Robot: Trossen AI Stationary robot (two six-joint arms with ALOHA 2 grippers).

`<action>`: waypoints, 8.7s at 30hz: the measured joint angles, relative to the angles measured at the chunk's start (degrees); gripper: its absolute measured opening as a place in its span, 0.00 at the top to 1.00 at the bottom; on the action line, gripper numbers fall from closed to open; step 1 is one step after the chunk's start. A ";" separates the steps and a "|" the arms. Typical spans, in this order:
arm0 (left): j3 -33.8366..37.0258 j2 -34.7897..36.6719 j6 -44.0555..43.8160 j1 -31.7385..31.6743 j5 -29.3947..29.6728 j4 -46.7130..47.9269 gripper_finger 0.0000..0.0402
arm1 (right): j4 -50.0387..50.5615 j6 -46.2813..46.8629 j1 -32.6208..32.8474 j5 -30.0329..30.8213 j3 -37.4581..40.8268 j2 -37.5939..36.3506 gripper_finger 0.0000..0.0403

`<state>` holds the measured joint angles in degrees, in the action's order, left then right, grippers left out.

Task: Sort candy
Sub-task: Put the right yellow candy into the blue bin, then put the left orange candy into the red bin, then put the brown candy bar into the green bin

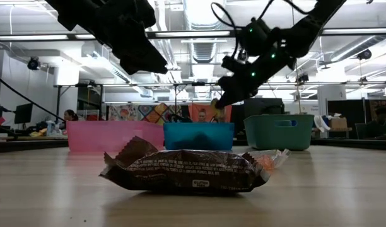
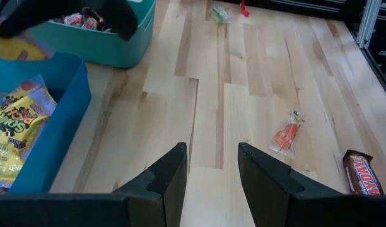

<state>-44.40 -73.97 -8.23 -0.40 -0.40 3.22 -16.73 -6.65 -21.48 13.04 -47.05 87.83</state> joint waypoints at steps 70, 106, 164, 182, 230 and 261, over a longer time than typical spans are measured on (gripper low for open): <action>-4.92 -34.31 12.66 9.10 -11.66 -39.38 0.56 | 37.33 29.63 45.59 0.04 -2.05 -18.12 0.65; -11.81 -46.69 8.74 9.99 -12.60 -35.54 0.92 | 35.30 32.18 48.37 3.58 -1.44 -18.08 0.65; 0.20 -3.46 -4.33 -34.36 18.32 26.46 0.83 | 31.35 36.14 48.33 18.79 1.32 -18.03 0.65; -0.52 7.12 -7.71 -9.49 10.51 24.77 0.69 | 31.36 36.21 48.35 13.26 1.32 -18.03 0.65; -5.90 -33.71 -4.48 39.62 30.86 -31.59 0.51 | -8.06 26.75 60.65 15.07 1.59 9.41 0.64; -9.51 -42.66 -10.34 40.00 34.27 -26.56 0.72 | -3.82 29.26 62.21 13.99 -6.05 12.74 0.42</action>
<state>-53.91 -116.64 -18.57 39.59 33.87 -23.34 -20.55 22.61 40.73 27.03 -53.10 100.57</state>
